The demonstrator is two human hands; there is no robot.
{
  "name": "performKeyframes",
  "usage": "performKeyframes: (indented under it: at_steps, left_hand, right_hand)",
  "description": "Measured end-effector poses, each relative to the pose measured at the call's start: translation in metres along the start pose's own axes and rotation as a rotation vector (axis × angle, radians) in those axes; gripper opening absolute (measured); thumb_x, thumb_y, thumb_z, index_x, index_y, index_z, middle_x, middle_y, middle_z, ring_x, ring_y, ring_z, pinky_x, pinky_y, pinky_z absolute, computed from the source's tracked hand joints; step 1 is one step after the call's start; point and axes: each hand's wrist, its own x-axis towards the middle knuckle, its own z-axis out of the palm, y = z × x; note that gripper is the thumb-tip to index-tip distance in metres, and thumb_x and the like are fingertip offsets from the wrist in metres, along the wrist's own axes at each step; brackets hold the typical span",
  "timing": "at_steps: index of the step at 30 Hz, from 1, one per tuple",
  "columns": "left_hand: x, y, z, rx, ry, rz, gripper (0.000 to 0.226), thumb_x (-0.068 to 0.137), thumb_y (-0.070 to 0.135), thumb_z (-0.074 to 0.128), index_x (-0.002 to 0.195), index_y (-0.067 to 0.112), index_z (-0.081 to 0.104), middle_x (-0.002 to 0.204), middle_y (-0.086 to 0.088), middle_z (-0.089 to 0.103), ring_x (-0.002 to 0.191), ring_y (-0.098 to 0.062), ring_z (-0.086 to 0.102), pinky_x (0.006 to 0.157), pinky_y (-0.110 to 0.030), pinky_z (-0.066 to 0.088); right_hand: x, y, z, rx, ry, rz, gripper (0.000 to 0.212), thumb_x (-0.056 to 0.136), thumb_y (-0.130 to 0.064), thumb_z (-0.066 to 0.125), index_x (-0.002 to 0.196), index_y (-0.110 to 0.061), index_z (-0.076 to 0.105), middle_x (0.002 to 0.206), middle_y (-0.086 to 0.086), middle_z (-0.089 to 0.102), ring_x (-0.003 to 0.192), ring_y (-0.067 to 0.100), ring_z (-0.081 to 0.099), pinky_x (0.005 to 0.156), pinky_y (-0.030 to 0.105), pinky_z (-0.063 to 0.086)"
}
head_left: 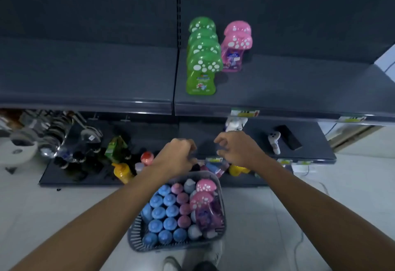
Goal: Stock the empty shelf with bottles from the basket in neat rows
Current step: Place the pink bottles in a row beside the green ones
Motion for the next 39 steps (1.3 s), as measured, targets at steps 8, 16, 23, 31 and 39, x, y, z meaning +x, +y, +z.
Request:
performKeyframes:
  at_steps: [8,16,23,31,39]
  left_hand:
    - [-0.017,-0.059,0.121,-0.089,-0.236,-0.082,0.019,0.086,0.024,0.064,0.078,0.025,0.047,0.099,-0.01,0.069,0.097,-0.032,0.065,0.072,-0.032,0.044]
    - [0.014,-0.084,0.214,-0.207,-0.301,-0.197,0.046,0.086,0.038,0.068,0.12,0.007,0.062,0.116,-0.01,0.062,0.109,-0.028,0.06,0.08,-0.034,0.049]
    - [0.022,-0.082,0.245,-0.264,-0.378,-0.215,0.071,0.09,0.05,0.069,0.136,0.003,0.043,0.112,-0.015,0.067,0.102,-0.033,0.064,0.076,-0.032,0.044]
    - [0.02,-0.085,0.246,-0.259,-0.344,-0.156,0.057,0.088,0.043,0.073,0.139,0.027,0.054,0.118,-0.005,0.069,0.106,-0.027,0.065,0.09,-0.037,0.053]
    - [0.013,-0.086,0.228,-0.069,-0.257,-0.155,0.052,0.089,0.053,0.066,0.131,0.022,0.058,0.113,-0.01,0.059,0.098,-0.032,0.063,0.071,-0.034,0.048]
  right_hand:
    - [0.011,0.033,0.122,-0.069,-0.218,0.056,0.034,0.086,-0.023,0.067,0.119,-0.023,0.067,0.112,0.002,0.072,0.105,0.025,0.067,0.086,0.037,0.056]
    - [0.051,0.079,0.198,-0.061,-0.259,0.076,0.048,0.088,-0.043,0.07,0.13,-0.024,0.061,0.12,0.002,0.068,0.107,0.024,0.065,0.087,0.038,0.056]
    - [0.07,0.091,0.227,-0.019,-0.357,-0.032,0.04,0.085,-0.04,0.071,0.121,-0.022,0.066,0.124,0.003,0.065,0.112,0.026,0.062,0.09,0.041,0.053]
    - [0.083,0.087,0.24,-0.048,-0.415,0.012,0.034,0.083,-0.037,0.073,0.111,-0.021,0.066,0.113,0.003,0.067,0.101,0.025,0.063,0.084,0.037,0.054]
    - [0.081,0.066,0.234,-0.224,-0.443,-0.054,0.015,0.086,-0.027,0.063,0.097,-0.025,0.072,0.098,0.004,0.068,0.088,0.027,0.064,0.077,0.036,0.056]
